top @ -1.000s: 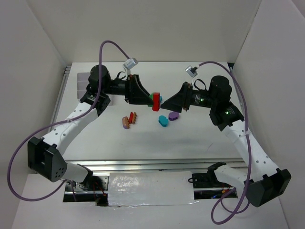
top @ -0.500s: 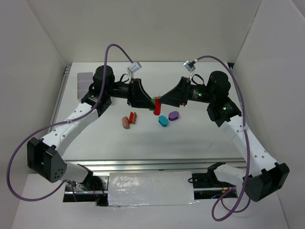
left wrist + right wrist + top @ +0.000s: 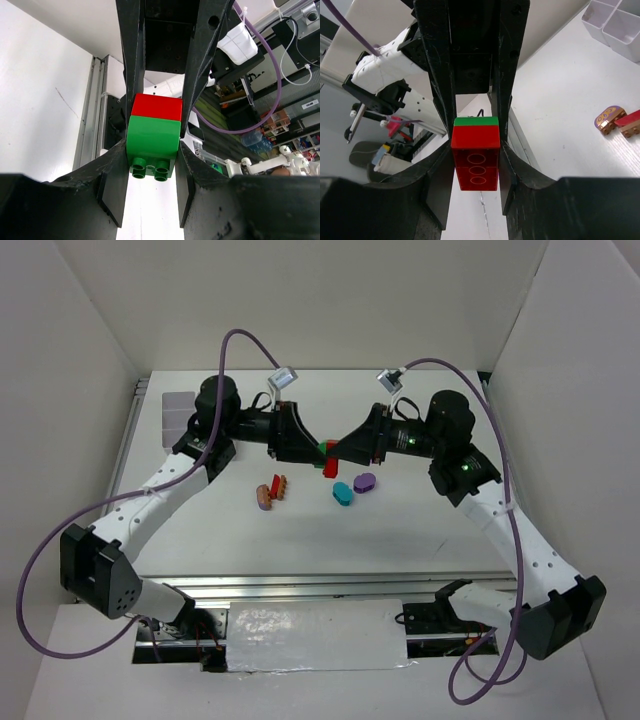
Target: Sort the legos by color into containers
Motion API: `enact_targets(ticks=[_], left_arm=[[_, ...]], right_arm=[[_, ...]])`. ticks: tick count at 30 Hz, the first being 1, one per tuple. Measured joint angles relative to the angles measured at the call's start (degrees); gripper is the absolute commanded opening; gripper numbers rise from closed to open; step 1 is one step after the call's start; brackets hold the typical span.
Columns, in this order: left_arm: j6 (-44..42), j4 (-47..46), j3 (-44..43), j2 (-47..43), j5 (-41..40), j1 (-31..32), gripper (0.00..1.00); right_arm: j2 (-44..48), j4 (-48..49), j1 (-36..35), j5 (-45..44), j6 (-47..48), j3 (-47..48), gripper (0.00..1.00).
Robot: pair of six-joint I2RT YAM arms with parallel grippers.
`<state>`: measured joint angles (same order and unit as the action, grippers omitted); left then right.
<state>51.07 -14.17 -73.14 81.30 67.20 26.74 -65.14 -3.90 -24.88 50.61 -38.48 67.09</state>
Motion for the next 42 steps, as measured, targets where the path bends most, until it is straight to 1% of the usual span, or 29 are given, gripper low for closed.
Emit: enact_targets(ticks=[5, 9, 10, 12, 14, 17, 19, 20, 22, 24, 25, 27, 29, 31, 33, 35, 37, 38, 42], left_arm=[[-0.4, -0.3, 0.0, 0.0, 0.3, 0.0, 0.00], [-2.5, 0.7, 0.0, 0.0, -0.7, 0.0, 0.00], [-2.8, 1.4, 0.0, 0.0, 0.4, -0.7, 0.00], [-3.2, 1.8, -0.2, -0.3, 1.4, -2.8, 0.00], [-3.5, 2.3, -0.2, -0.6, 2.2, -5.0, 0.00], [-4.5, 3.1, -0.2, -1.1, 2.4, -7.9, 0.00], [-6.3, 6.0, -0.5, -1.5, 1.5, -9.5, 0.00], [-8.2, 9.3, -1.7, -1.5, 0.4, -10.4, 0.00], [-11.4, 16.2, -4.4, -1.2, -4.4, -12.5, 0.00], [-13.4, 23.8, -8.4, -0.1, -12.3, -16.1, 0.00], [-13.7, 27.5, -10.3, 0.9, -17.5, -18.0, 0.00], [-12.7, 34.2, -13.9, 3.4, -29.0, -21.6, 0.00], [-10.1, 39.3, -15.6, 6.4, -41.2, -24.4, 0.00], [-7.5, 43.1, -15.6, 9.1, -51.4, -26.2, 0.00], [-4.5, 46.5, -16.0, 12.0, -59.6, -26.7, 0.00], [-2.0, 49.9, -18.2, 15.7, -65.7, -26.7, 0.00], [0.4, 52.6, -22.4, 20.0, -70.3, -26.6, 0.00], [1.4, 53.7, -25.0, 22.3, -72.4, -26.6, 0.02], [4.7, 55.6, -32.8, 29.8, -77.1, -26.9, 0.05]], right_arm=[[1.2, 2.4, 0.8, -0.2, 0.2, -2.1, 0.00], [2.0, 9.2, 4.2, 4.3, -2.3, -6.3, 0.00], [2.0, 9.5, 4.9, 4.8, -2.2, -6.7, 0.00], [2.0, 9.7, 8.6, 5.7, -2.3, -7.8, 0.00], [1.9, 9.6, 10.2, 5.9, -2.3, -8.2, 0.00], [2.0, 10.0, 10.3, 6.9, -2.3, -8.3, 0.00], [2.1, 9.5, 10.3, 6.7, -1.9, -8.3, 0.00], [2.1, 8.9, 10.3, 6.3, -1.3, -8.3, 0.00], [2.3, 6.7, 10.3, 4.0, -0.1, -8.3, 0.00], [2.8, 3.7, 10.3, 1.4, 1.3, -8.2, 0.00], [3.0, 2.3, 10.3, 0.1, 1.9, -8.1, 0.00], [3.8, -1.1, 10.3, -2.5, 3.3, -7.9, 0.00], [4.8, -3.5, 10.3, -4.4, 4.3, -7.6, 0.00], [5.9, -5.0, 10.3, -5.7, 4.9, -7.5, 0.00], [6.8, -5.7, 10.3, -6.4, 5.0, -7.5, 0.00], [7.6, -6.3, 10.3, -6.6, 5.1, -7.5, 0.00], [8.5, -6.7, 10.3, -6.7, 5.1, -7.5, 0.00], [8.9, -6.9, 10.3, -6.7, 5.1, -7.5, 0.00], [10.3, -7.4, 10.3, -6.7, 5.2, -7.5, 0.00]])
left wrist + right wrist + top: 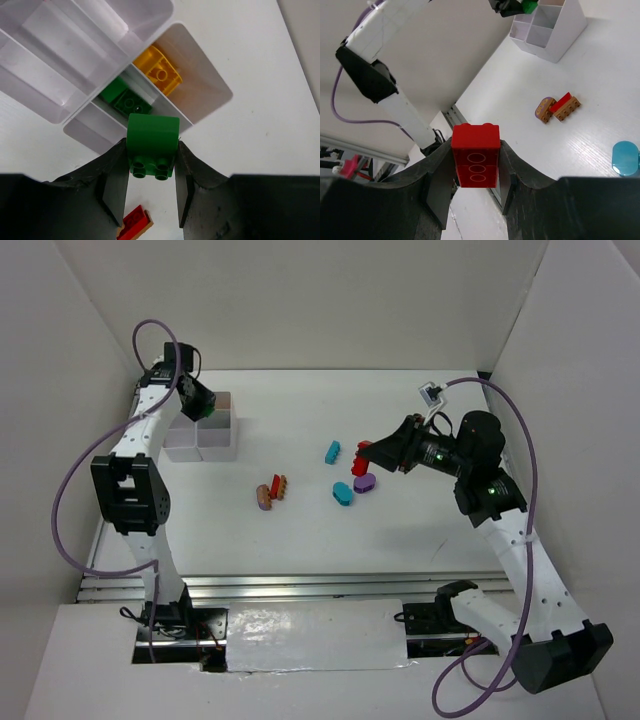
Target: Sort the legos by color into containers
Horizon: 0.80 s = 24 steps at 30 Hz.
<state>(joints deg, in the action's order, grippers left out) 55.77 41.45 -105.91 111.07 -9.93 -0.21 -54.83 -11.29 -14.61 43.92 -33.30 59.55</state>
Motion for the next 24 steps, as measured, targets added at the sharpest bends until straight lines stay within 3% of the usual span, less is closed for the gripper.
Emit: enact_targets(ticks=[5, 19, 24], left_arm=[[3.4, 2.2, -1.6, 3.3, -2.1, -0.8, 0.10], [9.2, -1.8, 5.3, 3.2, -0.7, -1.1, 0.36], [9.8, -4.3, 5.6, 3.1, 0.1, -1.1, 0.37]], right_arm=[[0.5, 0.0, -0.2, 0.0, 0.1, 0.0, 0.00], [-1.0, -0.4, -2.8, 0.5, 0.6, 0.0, 0.00], [-1.1, -0.3, -3.3, 0.6, 0.6, 0.0, 0.00]])
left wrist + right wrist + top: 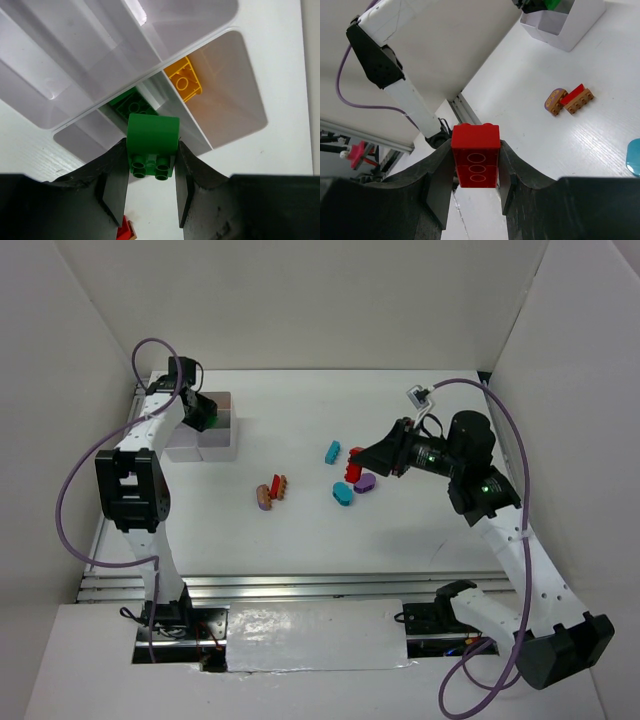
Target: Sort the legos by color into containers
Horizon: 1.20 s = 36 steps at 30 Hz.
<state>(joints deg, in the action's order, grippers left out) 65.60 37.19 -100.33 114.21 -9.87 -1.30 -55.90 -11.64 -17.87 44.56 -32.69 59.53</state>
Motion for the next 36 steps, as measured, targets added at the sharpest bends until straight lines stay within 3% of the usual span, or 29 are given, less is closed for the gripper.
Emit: enact_targets(ticks=[9, 19, 29, 33, 35, 36], left_arm=[[0.9, -3.5, 0.3, 0.0, 1.7, 0.0, 0.47], [0.9, -5.4, 0.7, 0.0, 2.3, 0.0, 0.68], [0.4, -5.9, 2.6, -0.5, 2.3, 0.3, 0.71], [-4.9, -7.7, 3.4, -5.3, 4.4, 2.0, 0.87], [-8.9, -11.9, 5.2, -10.0, 9.1, 3.8, 0.90], [-10.7, -15.6, 7.0, -12.9, 13.3, 4.8, 0.97]], right_arm=[[0.0, 0.0, -0.6, 0.2, 0.0, -1.1, 0.00], [0.0, 0.1, -1.1, 0.5, 0.0, -1.1, 0.00], [-0.2, 0.1, -1.9, 0.6, 0.0, -1.1, 0.00], [-0.7, 0.1, -1.9, 0.0, -0.1, -1.1, 0.00], [-0.9, 0.7, -1.9, 0.0, -0.9, -1.5, 0.00], [-1.0, 1.2, -1.9, 0.0, -1.4, -1.9, 0.00]])
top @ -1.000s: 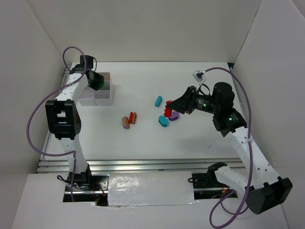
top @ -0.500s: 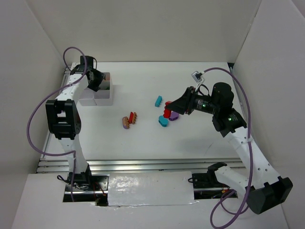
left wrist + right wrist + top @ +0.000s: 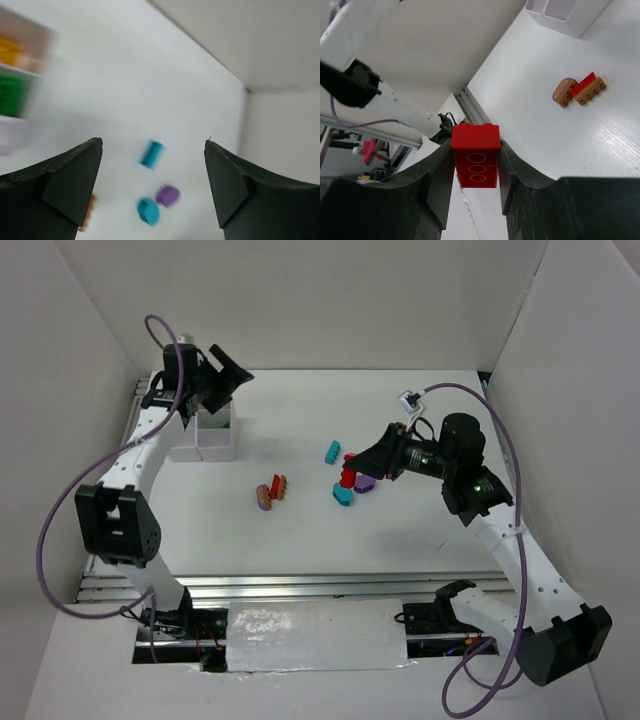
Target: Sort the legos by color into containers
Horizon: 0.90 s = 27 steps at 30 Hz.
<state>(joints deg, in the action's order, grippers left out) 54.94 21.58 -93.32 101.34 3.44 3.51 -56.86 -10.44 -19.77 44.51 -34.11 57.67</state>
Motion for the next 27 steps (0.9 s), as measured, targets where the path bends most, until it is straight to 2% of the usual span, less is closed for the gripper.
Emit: enact_targets(ticks=[1, 4, 7, 13, 20, 27], left_arm=[[-2.2, -3.2, 1.6, -2.9, 4.2, 1.1, 1.00], [-6.1, -12.3, 5.9, -10.1, 18.6, 4.5, 1.00], [-10.8, -17.7, 8.3, -15.1, 32.1, 9.4, 1.00], [-16.0, -22.2, 17.0, -23.7, 48.8, 18.3, 1.00], [-11.1, -31.8, 20.5, -29.2, 59.1, 18.4, 1.00], [-8.0, -36.3, 20.5, -29.5, 62.4, 21.2, 0.94]], right_arm=[[0.0, 0.3, 0.0, 0.1, -0.7, -0.3, 0.00], [-0.3, 3.0, 0.0, 0.9, -3.2, -0.9, 0.00], [-1.2, 8.5, -0.1, 2.8, -7.1, -1.4, 0.00], [-3.9, 20.8, -0.2, 6.3, -15.1, -1.5, 0.00], [-5.1, 31.5, -0.8, 8.8, -21.1, -1.5, 0.00], [-6.1, 41.2, -5.4, 9.6, -24.5, -1.4, 0.00]])
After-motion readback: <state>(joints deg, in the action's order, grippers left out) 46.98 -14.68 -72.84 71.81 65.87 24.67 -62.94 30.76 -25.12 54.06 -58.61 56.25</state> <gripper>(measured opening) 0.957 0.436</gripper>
